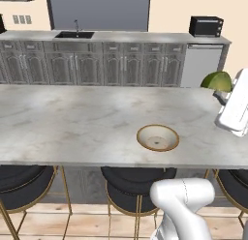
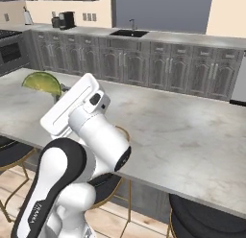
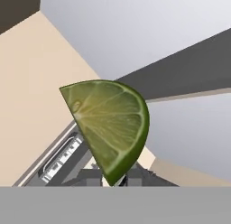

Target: There is a bowl on the dining counter. Grab a lemon wedge from the fridge and place it in the bowl. Then get the liquor bottle and glass cup from the cabinet and place them next to the bowl.

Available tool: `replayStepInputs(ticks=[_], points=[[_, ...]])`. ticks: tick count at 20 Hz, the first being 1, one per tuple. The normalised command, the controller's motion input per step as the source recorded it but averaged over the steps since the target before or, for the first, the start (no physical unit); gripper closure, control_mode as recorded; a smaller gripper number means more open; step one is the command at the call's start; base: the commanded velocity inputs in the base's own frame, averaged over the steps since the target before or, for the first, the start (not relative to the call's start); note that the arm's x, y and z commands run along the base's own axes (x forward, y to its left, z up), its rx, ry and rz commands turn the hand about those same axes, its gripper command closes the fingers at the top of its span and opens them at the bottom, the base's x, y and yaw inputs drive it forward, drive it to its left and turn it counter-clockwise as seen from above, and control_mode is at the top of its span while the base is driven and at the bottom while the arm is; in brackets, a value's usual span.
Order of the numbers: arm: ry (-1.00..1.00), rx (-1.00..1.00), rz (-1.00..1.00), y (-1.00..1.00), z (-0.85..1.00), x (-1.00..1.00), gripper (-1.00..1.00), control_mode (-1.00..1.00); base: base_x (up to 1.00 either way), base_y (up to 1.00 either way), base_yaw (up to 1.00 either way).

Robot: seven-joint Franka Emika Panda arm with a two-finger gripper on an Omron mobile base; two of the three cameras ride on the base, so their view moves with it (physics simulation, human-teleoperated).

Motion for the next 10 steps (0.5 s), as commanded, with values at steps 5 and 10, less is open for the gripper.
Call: replayStepInputs(ticks=[5, 10], points=[[0.20, 0.01, 0.00, -0.32, 0.00, 0.42, 1.00, -1.00, 0.00, 0.00, 0.00], [0.25, 0.00, 0.00, -0.27, -0.05, 0.27, 1.00, -1.00, 0.00, 0.00, 0.00]])
